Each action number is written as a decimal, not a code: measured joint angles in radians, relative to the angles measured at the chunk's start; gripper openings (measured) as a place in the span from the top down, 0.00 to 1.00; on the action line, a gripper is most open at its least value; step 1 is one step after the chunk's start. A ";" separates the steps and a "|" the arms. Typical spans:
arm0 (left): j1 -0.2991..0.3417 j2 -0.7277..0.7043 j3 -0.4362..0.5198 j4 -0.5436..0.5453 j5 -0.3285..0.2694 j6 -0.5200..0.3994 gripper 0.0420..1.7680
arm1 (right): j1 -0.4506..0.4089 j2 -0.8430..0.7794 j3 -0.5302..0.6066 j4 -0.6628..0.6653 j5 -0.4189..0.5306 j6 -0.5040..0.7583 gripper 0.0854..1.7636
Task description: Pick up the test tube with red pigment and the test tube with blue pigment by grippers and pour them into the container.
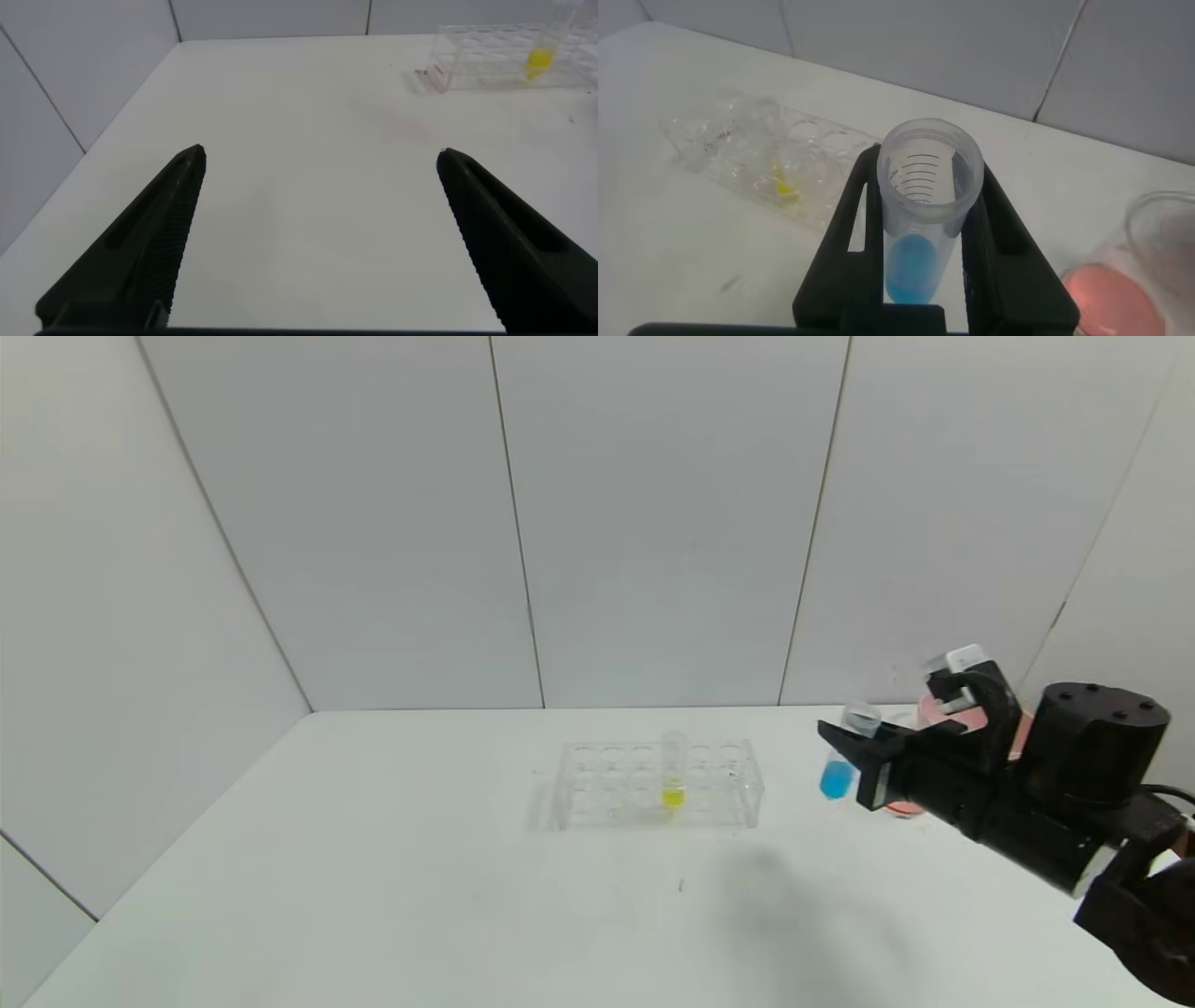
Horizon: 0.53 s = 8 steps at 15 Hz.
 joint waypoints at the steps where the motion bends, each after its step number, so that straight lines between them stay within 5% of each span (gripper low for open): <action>1: 0.000 0.000 0.000 0.000 0.000 0.000 0.00 | -0.068 -0.017 0.018 0.000 0.079 -0.001 0.73; 5: 0.000 0.000 0.000 0.000 0.000 0.000 0.00 | -0.368 -0.049 0.046 0.005 0.406 -0.049 0.73; 8: 0.000 0.000 0.000 0.000 0.000 0.000 0.00 | -0.530 -0.050 0.016 0.109 0.550 -0.118 0.73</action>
